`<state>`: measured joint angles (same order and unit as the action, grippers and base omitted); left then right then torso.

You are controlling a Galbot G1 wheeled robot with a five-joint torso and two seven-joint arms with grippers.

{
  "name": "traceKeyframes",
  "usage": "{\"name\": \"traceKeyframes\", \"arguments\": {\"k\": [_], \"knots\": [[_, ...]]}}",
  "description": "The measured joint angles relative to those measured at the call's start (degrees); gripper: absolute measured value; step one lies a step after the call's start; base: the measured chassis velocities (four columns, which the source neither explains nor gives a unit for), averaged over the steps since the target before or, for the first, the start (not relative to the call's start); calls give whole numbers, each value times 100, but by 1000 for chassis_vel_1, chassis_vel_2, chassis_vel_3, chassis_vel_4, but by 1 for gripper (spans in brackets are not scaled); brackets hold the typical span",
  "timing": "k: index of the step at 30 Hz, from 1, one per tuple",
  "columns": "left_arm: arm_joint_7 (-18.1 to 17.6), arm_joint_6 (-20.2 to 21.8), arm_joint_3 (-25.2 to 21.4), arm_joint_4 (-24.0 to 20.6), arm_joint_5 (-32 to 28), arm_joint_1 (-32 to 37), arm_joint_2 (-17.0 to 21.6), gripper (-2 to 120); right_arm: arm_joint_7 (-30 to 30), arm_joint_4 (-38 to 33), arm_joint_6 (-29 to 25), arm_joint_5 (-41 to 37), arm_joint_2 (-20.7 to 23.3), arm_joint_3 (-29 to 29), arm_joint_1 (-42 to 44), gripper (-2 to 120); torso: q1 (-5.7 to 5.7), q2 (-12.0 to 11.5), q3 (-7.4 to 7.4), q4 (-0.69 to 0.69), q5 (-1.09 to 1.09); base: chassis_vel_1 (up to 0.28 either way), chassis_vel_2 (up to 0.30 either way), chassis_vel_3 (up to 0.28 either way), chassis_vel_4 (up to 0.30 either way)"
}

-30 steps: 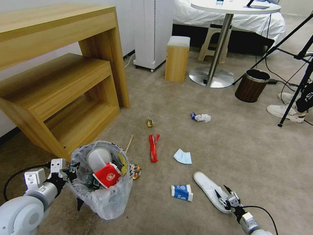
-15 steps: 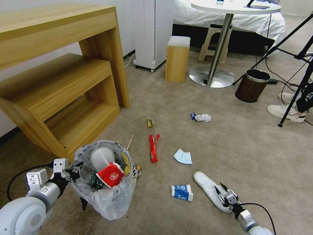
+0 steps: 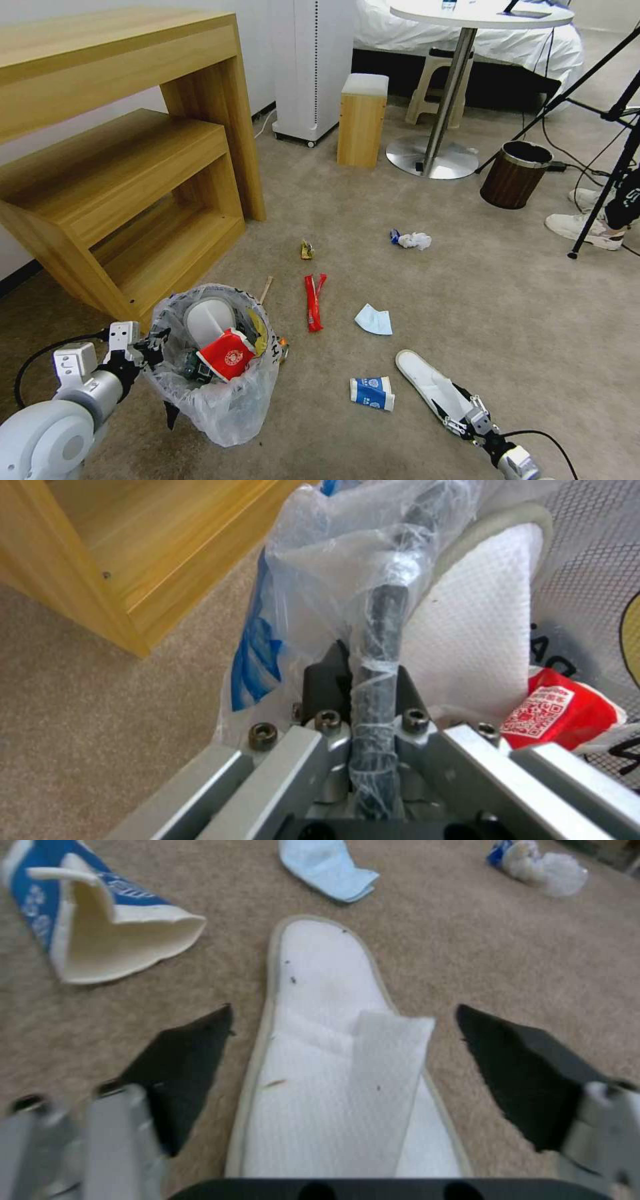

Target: Pick up the trash bin and place the garbage on the floor into it.

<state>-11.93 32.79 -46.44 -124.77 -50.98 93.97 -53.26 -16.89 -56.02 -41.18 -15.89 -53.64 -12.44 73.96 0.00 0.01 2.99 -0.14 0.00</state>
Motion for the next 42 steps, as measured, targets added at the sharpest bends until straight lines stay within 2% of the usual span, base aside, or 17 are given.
{"name": "traceKeyframes", "arguments": {"k": [6,15,22,25,37,40,42], "knots": [[1,-16,3,52,-10,-18,-29,1,-525,-49,-179,-529,126,-169,282,97,0,0,0,-2,0,0,0,0,0],[3,-20,39,88,-22,-58,-47,1,-652,411,-357,-528,18,-264,101,96,0,0,0,-2,-1,0,0,0,0],[3,-20,40,104,-34,-46,-37,1,-729,846,-453,-576,-55,-286,-219,90,0,0,0,-4,-1,0,0,0,0],[3,-21,60,92,-43,-43,-45,1,-765,1140,-509,-563,-158,-242,-488,86,0,0,0,0,1,0,0,0,0],[-2,-21,52,-11,-139,-23,-14,1,-788,1514,-513,-394,-406,-81,-937,82,0,0,0,-1,-1,0,0,0,0],[-16,-18,67,-61,-213,-53,-9,1,-732,1575,-513,-285,-484,-56,-984,71,0,0,0,-2,0,0,0,0,0],[-17,-15,75,-79,-227,-58,-9,1,-716,1590,-513,-245,-499,-56,-995,68,0,0,0,-2,0,0,0,0,0]]}}
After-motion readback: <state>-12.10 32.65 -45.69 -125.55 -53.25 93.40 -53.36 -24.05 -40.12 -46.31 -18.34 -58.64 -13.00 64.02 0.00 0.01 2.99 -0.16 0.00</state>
